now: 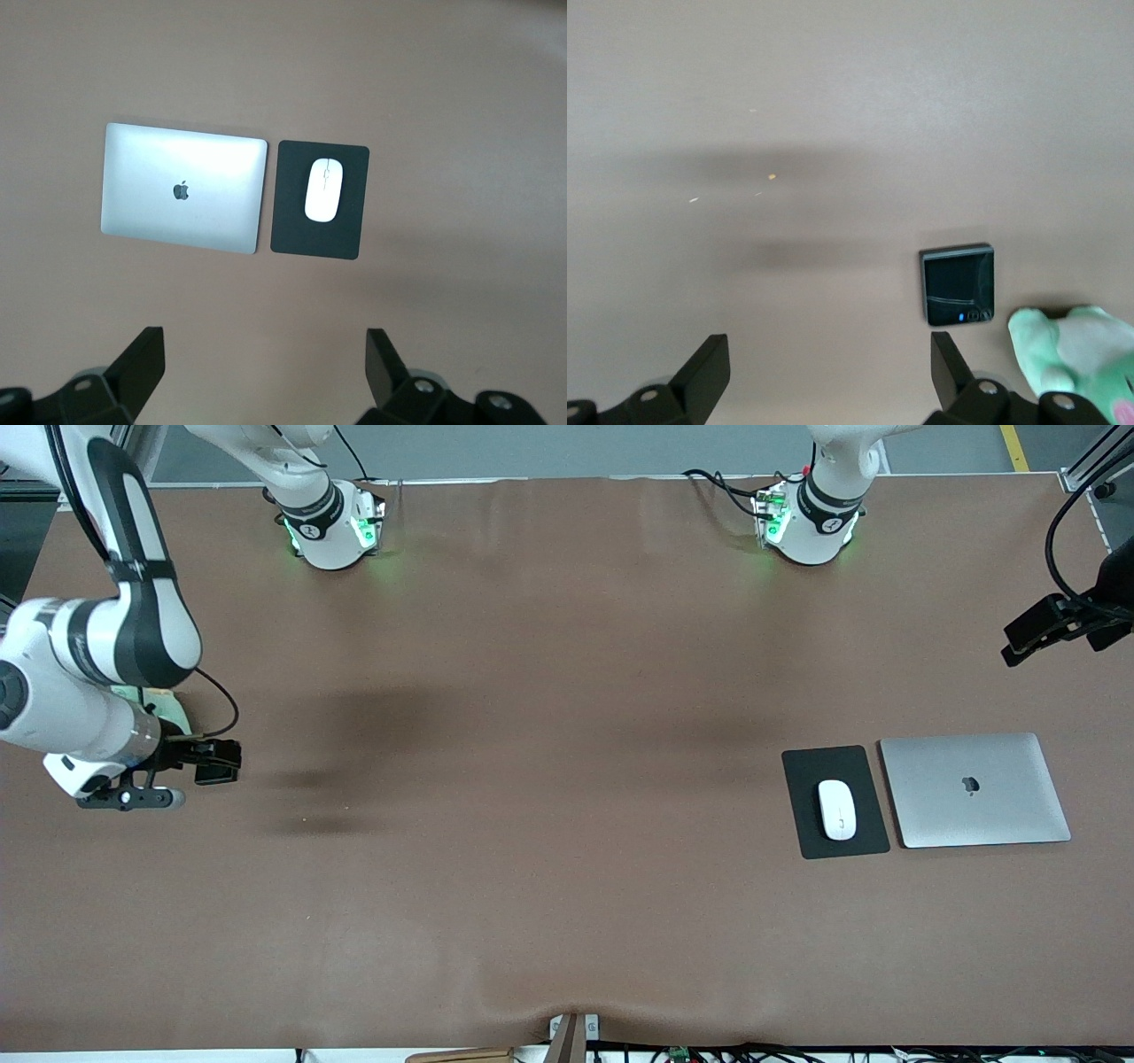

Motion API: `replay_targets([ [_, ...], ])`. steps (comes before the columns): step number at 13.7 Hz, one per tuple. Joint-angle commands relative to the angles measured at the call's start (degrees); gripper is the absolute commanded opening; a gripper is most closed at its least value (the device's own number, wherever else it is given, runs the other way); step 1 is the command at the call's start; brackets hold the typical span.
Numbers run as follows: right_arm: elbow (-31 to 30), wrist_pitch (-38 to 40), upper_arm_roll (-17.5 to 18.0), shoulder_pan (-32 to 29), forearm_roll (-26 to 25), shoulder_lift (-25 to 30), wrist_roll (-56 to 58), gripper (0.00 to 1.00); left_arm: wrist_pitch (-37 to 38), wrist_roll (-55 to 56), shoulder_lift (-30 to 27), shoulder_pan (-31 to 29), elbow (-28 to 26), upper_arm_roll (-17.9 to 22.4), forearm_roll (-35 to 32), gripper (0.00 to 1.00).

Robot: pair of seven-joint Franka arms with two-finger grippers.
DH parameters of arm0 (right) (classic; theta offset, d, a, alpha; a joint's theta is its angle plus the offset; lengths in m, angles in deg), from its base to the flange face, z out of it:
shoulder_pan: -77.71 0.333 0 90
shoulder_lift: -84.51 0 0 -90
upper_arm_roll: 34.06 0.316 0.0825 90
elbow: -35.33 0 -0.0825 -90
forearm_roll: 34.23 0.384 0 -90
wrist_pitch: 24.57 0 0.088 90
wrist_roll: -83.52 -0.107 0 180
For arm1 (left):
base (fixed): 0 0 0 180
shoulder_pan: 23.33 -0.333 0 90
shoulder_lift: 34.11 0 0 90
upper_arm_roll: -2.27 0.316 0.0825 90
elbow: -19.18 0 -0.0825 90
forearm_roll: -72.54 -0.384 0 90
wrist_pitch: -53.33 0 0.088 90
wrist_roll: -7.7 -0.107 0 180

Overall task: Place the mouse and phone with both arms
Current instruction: 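Lower the phone beside the plush toy and open the right gripper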

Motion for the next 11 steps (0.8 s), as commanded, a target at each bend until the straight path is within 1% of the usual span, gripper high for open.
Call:
replay_targets([
  [1, 4.7, 8.8, -0.2, 0.5, 2.7, 3.2, -0.8, 1.0, 1.5, -1.0, -1.9, 7.7, -1.5, 7.3, 0.9, 1.0],
  [2, 7.8, 13.0, -0.2, 0.5, 4.3, 3.4, -0.8, 1.0, 1.9, -0.9, -2.3, 10.1, -1.5, 9.4, 0.9, 1.0],
  [3, 10.8, 17.0, -0.1, 0.6, 5.3, 3.5, -0.8, 1.0, 2.1, -0.9, -2.4, 11.3, -1.6, 10.5, 0.9, 1.0],
  [4, 13.2, 20.0, -0.1, 0.8, 5.6, 4.0, -0.8, 1.0, 2.1, -0.9, -2.4, 11.2, -1.8, 10.5, 1.1, 1.0],
  [5, 14.0, 21.6, -0.1, 1.4, 5.6, 5.5, -0.8, 1.0, 2.1, -0.8, -2.4, 11.3, -1.9, 10.3, 1.3, 1.0],
  [6, 13.9, 22.3, -0.1, 2.4, 5.6, 8.1, -0.8, 1.0, 2.1, -0.9, -2.4, 11.4, -1.9, 10.2, 1.4, 1.0],
  [8, 13.8, 23.9, -0.2, 5.8, 5.6, 11.9, -2.8, 1.0, 2.1, -0.9, -2.4, 11.4, -2.0, 10.1, 2.5, 1.0],
  [10, 13.9, 25.2, -0.2, 8.9, 5.6, 13.7, -8.4, 1.0, 2.2, -0.9, -2.3, 11.4, -2.1, 9.0, 2.5, 1.0],
  [11, 14.2, 25.8, -0.2, 9.5, 5.5, 13.8, -9.0, 1.0, 2.3, -0.9, -2.3, 11.4, -2.4, 8.5, 2.5, 1.0],
])
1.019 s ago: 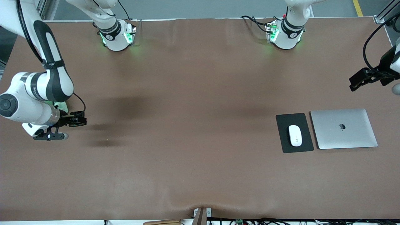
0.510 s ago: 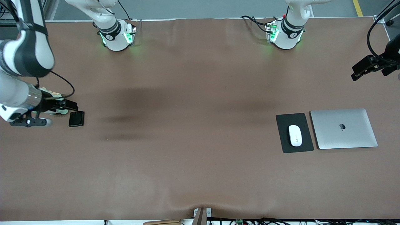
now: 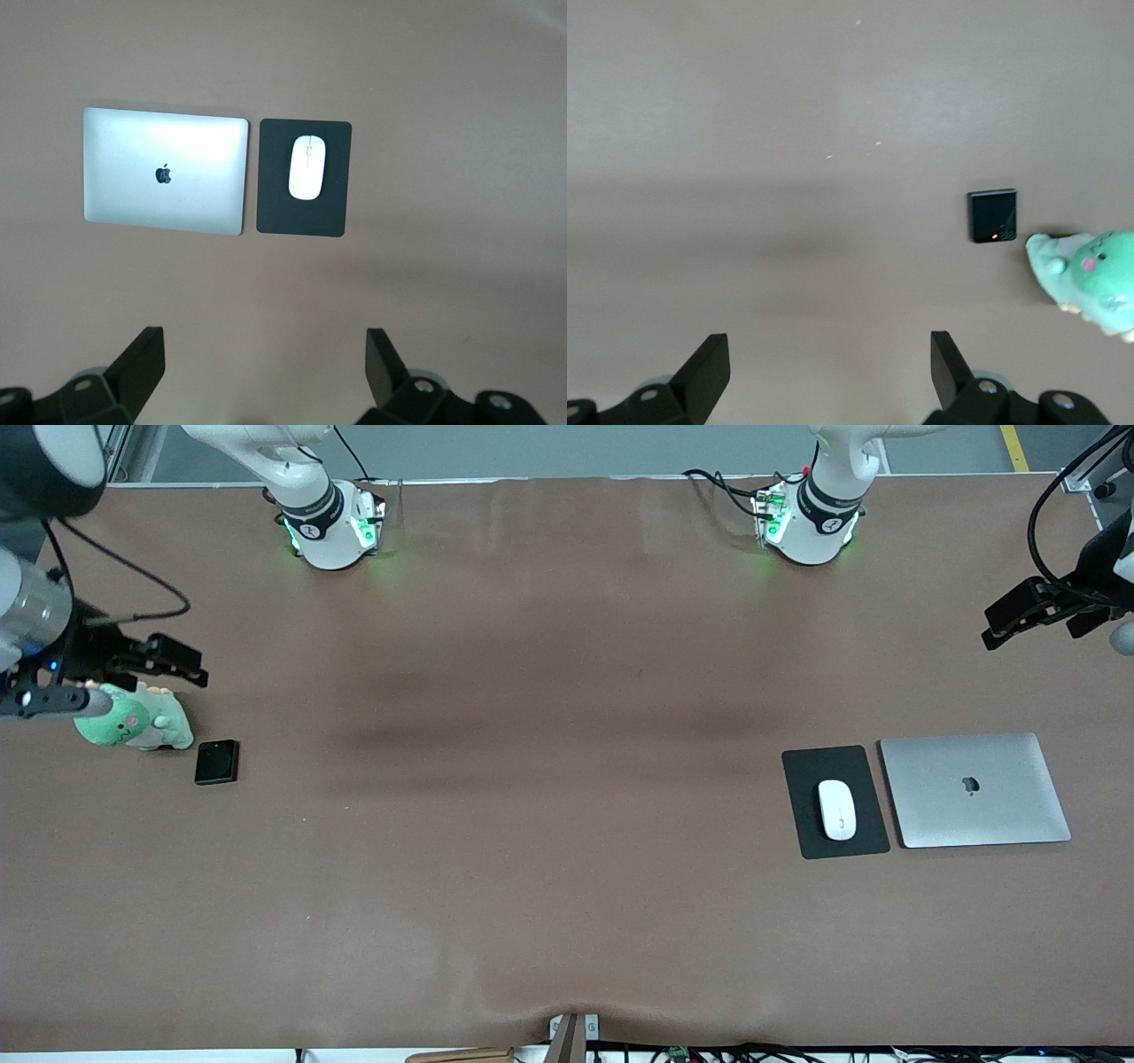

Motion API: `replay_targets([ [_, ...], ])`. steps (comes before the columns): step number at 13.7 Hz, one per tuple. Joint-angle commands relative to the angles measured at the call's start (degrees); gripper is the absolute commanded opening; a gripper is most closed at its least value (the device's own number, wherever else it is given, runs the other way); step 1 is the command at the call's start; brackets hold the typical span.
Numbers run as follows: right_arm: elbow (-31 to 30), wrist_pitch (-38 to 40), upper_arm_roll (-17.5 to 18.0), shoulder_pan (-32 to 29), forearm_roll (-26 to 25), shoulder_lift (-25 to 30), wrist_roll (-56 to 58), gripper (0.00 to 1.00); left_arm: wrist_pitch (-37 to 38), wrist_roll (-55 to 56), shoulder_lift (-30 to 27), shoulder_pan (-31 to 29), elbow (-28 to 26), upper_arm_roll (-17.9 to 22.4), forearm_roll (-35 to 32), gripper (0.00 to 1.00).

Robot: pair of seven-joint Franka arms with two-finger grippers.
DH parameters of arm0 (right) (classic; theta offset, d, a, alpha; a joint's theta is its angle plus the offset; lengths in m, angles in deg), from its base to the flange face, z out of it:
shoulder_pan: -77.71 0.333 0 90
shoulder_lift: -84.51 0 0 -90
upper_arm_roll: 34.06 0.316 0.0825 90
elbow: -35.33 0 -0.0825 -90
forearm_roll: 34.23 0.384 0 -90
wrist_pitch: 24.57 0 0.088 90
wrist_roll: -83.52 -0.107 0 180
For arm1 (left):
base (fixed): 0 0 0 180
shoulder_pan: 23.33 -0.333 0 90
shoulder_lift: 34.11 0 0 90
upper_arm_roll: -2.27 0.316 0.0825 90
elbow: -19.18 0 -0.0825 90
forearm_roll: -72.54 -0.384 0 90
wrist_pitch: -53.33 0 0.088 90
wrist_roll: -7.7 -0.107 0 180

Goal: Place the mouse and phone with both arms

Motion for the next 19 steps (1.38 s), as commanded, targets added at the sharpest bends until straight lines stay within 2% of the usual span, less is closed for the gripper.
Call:
replay_targets([
  [1, -0.2, 1.2, -0.7, 1.8, 0.1, 1.4, -2.0, 1.0, 0.4, -0.8, -1.6, 0.2, -1.7, -0.6, 1.1, 1.0],
  [8, 3.8, 5.9, -1.2, -2.8, -0.6, 1.3, 5.3, 1.0, 2.9, -0.9, -2.4, -0.2, -1.4, -0.5, 1.1, 1.0],
  [19, 4.3, 6.5, -1.1, -2.8, -1.3, 1.2, 6.3, 1.0, 2.9, -1.0, -1.9, -0.2, -0.8, -0.4, 0.8, 1.0],
])
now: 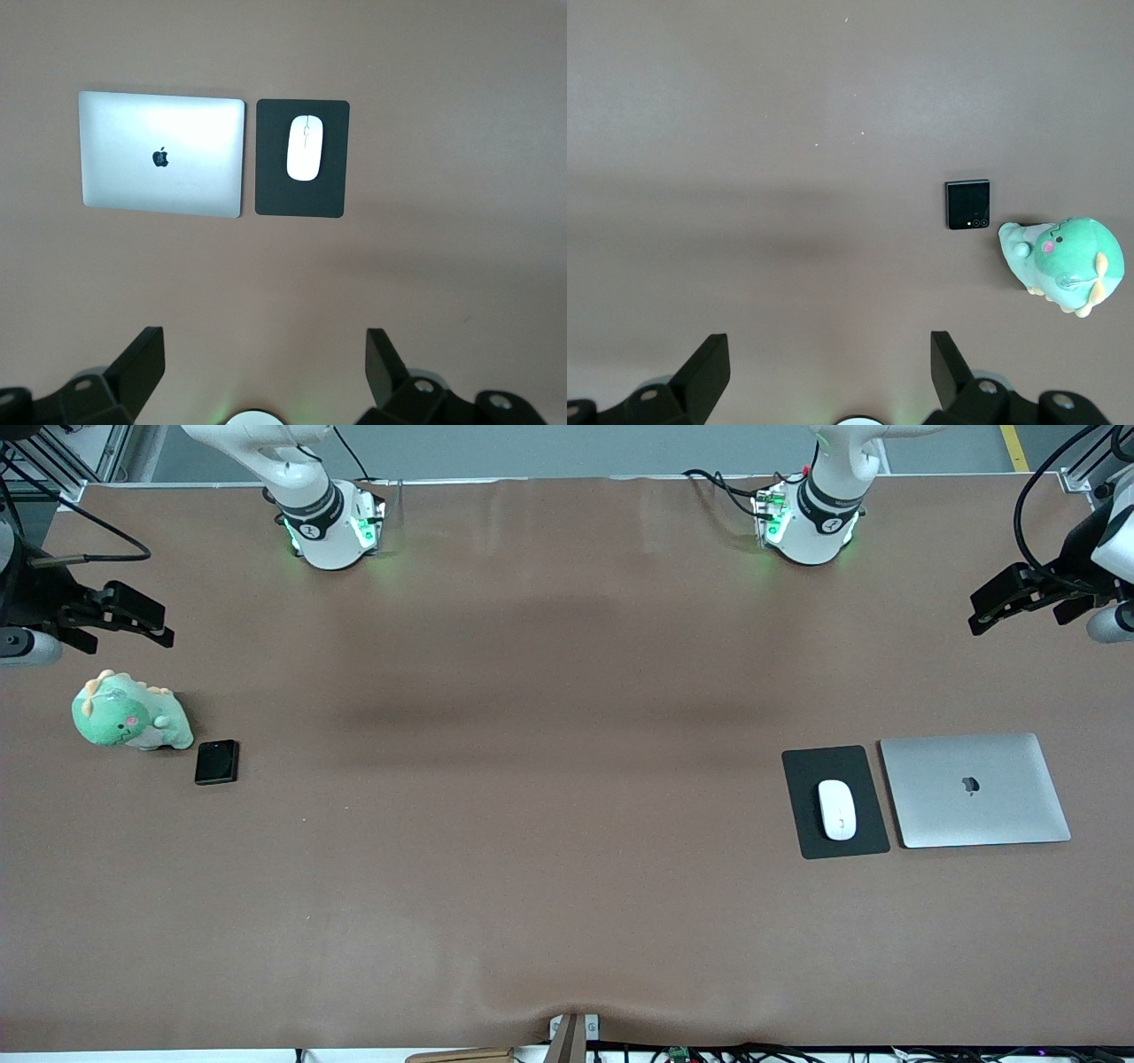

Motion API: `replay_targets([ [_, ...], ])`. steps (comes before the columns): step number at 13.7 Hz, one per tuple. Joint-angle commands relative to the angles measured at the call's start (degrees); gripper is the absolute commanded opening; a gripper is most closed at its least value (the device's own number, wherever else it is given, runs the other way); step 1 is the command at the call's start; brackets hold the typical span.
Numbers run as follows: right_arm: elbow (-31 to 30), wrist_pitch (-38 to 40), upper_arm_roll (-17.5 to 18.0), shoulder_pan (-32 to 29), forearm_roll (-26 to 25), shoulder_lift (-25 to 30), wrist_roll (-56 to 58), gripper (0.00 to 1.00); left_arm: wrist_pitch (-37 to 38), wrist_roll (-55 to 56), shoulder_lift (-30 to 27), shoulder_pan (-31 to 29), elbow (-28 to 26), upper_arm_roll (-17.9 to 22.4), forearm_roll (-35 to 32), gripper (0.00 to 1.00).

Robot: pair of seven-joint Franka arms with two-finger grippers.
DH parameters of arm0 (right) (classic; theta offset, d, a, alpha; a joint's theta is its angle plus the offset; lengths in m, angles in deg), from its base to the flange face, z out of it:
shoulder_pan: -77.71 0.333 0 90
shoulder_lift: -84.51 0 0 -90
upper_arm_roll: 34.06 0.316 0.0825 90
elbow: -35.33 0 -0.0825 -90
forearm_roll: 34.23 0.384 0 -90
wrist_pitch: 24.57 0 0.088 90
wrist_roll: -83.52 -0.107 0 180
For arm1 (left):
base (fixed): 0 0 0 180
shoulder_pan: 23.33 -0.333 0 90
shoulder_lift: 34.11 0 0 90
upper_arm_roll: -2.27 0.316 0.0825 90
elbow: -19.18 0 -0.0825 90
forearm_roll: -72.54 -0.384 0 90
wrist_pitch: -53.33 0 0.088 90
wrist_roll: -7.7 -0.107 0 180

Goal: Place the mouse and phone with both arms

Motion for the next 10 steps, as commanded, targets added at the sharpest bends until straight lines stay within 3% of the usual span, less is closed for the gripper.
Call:
replay_targets([
  [1, 0.7, 1.8, 0.3, -0.5, -0.9, -0.1, 0.8, 1.0, 0.4, -1.0, -0.9, -0.4, -0.4, 0.3, 0.6, 1.0],
  [10, 0.7, 2.6, 0.3, -0.9, -1.5, -0.2, -0.2, 1.0, 0.4, -1.0, -0.9, -0.4, 0.2, 0.6, 0.2, 1.0],
])
